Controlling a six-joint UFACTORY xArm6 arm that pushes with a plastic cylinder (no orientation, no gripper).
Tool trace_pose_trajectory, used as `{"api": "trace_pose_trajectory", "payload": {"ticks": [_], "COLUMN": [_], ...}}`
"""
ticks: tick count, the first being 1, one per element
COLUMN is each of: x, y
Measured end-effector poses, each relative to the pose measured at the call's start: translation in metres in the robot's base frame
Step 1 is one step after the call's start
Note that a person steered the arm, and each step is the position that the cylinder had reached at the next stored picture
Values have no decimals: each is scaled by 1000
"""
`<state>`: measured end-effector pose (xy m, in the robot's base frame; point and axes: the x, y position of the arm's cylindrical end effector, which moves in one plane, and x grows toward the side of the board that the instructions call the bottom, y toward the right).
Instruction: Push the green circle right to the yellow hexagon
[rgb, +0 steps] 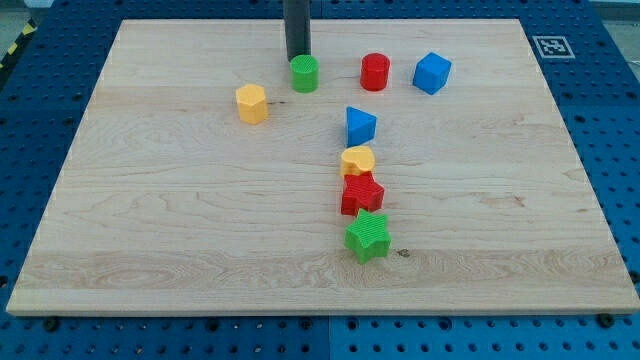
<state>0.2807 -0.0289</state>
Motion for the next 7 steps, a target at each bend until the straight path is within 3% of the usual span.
{"api": "trace_pose_trajectory", "payload": {"ticks": [3,7], "x": [33,49], "y": [32,33]}}
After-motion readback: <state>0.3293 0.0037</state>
